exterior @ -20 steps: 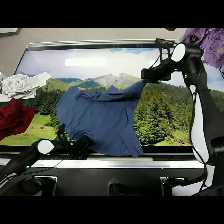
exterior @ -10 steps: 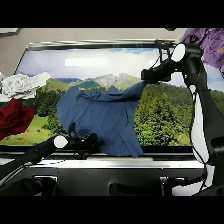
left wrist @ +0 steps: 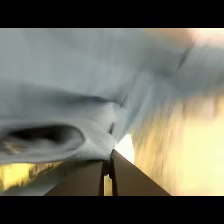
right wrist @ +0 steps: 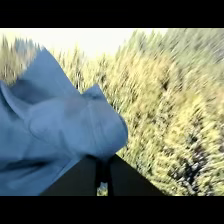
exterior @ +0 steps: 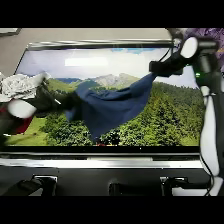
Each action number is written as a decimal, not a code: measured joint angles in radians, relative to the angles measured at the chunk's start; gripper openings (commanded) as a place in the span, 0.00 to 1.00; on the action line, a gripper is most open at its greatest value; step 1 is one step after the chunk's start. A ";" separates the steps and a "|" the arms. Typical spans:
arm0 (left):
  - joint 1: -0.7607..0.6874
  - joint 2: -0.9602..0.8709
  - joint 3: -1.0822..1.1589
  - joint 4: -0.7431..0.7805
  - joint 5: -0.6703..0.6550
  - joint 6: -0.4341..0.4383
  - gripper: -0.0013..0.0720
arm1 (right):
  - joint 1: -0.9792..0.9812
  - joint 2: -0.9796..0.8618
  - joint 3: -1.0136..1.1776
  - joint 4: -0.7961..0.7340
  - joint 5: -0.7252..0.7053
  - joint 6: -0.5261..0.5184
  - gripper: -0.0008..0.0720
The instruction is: Fold the clothes and pants, and hang the long-sleeved shirts on hangers.
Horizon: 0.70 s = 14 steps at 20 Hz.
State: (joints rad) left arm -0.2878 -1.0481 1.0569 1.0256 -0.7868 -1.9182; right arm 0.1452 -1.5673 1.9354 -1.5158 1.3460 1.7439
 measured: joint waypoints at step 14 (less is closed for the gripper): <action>0.286 0.442 0.620 0.414 -0.268 -0.006 0.04 | 0.000 0.767 0.004 -0.197 -0.020 0.091 0.06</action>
State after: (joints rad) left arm -0.0017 -0.6064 1.6764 1.4391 -1.0546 -1.9247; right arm 0.1452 -0.8005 1.9396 -1.7130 1.3258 1.8351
